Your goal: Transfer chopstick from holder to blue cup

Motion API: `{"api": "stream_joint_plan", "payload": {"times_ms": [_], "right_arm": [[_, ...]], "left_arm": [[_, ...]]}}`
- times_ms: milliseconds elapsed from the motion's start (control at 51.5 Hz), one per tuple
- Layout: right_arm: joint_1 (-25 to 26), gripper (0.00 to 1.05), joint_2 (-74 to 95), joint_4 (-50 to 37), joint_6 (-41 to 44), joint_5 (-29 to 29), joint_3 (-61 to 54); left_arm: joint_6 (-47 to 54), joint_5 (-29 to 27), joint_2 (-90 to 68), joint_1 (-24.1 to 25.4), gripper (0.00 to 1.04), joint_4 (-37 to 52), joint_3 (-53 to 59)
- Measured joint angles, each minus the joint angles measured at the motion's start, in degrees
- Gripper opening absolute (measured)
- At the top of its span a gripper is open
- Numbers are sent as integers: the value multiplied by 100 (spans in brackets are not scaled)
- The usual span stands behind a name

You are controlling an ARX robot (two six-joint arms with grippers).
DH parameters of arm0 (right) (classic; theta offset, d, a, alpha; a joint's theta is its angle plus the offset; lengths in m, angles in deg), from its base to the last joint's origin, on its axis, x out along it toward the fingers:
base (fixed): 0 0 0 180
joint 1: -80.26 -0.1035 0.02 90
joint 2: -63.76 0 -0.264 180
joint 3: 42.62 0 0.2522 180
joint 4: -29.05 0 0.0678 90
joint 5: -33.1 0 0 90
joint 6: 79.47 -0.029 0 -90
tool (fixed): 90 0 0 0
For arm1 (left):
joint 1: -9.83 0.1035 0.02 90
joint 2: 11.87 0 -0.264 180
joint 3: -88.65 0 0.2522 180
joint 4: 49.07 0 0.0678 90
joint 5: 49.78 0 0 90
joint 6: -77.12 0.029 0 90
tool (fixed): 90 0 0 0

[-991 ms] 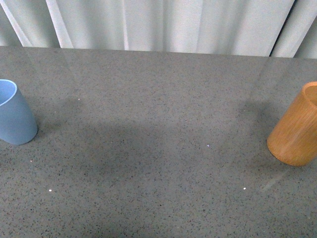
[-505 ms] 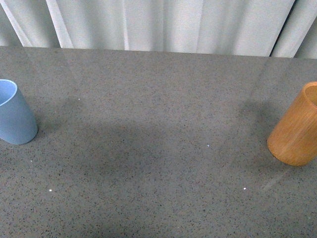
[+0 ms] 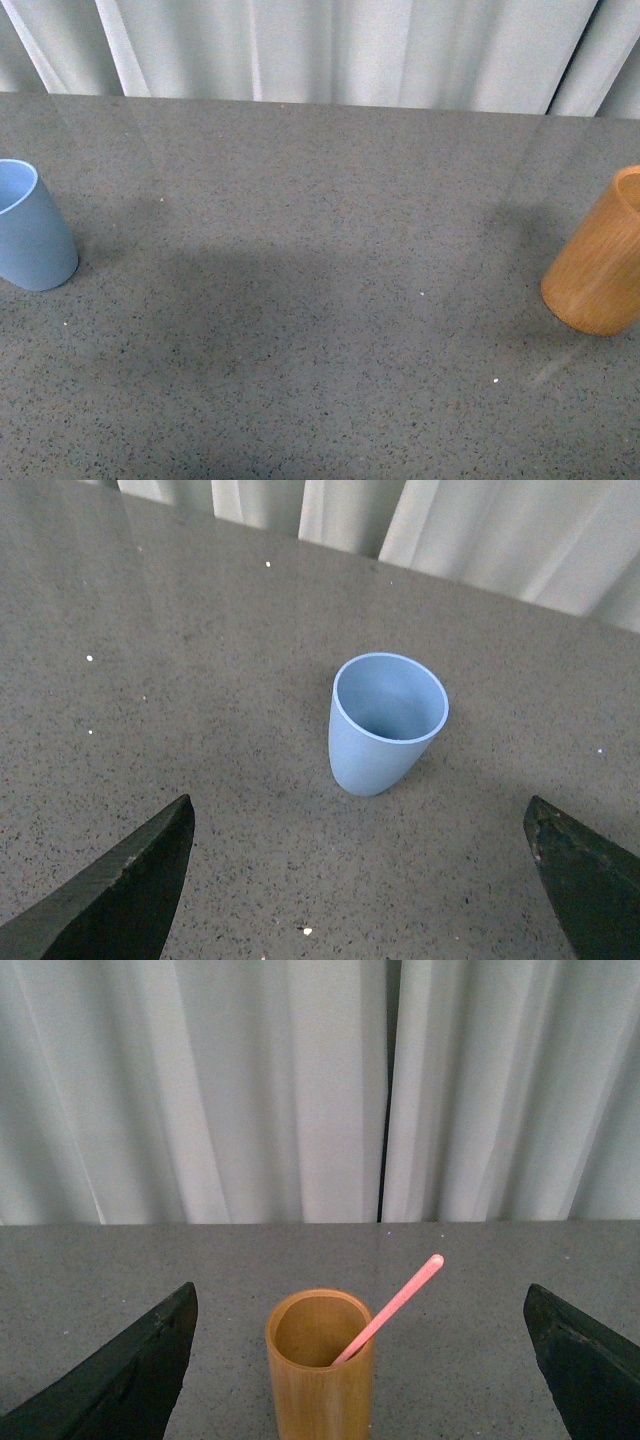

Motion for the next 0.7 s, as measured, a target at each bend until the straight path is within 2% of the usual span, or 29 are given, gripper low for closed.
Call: {"api": "stream_joint_plan", "payload": {"times_ms": [155, 253, 389, 505, 699], "right_arm": [[0, 95, 0, 0, 0, -2, 0], [0, 95, 0, 2, 0, 0, 0], [0, 95, 0, 2, 0, 0, 0], [0, 95, 0, 2, 0, 0, 0], [0, 95, 0, 2, 0, 0, 0]], "left_arm": [[313, 896, -2409, 721, 98, -319, -1274], [498, 892, -3869, 962, 98, -514, -2103], [549, 824, -4819, 938, 98, -621, -2837], [442, 678, -5488, 723, 98, -649, -3399], [313, 461, -6057, 439, 98, -579, -3639]]}}
